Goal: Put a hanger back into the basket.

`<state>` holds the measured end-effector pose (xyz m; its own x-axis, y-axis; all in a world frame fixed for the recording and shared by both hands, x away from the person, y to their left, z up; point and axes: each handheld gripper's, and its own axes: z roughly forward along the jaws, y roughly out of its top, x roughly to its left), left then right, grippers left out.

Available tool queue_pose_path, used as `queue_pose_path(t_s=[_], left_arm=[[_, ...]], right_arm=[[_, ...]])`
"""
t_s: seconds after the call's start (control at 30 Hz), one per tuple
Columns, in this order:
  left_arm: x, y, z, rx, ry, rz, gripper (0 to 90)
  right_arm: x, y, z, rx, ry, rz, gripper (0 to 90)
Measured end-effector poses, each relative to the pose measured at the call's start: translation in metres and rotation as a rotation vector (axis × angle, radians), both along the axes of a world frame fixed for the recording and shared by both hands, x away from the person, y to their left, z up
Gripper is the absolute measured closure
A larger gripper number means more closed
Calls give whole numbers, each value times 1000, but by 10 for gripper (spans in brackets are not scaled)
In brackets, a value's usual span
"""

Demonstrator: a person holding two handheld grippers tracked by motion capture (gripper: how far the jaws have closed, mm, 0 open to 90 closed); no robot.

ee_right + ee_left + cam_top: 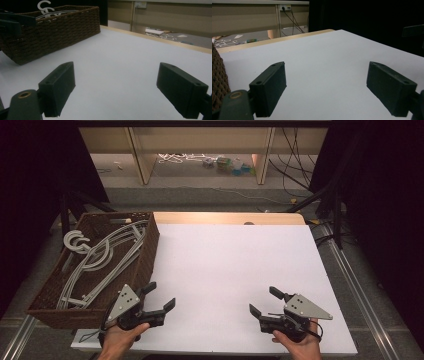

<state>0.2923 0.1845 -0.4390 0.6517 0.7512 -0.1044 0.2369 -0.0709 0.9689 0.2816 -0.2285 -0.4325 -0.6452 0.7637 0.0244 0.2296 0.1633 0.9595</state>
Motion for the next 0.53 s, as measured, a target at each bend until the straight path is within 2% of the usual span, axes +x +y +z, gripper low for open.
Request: queue_pose_path(t_s=[0.13,0.23,0.53], left_arm=[[1,0,0,-10,-1,7,157],[1,1,1,-10,0,8,157],[1,0,1,-12,3,5,157]], right_arm=[[-1,0,1,1,5,1,161],[0,1,0,5,-8,3,161],[0,2,0,-8,7,12,161]])
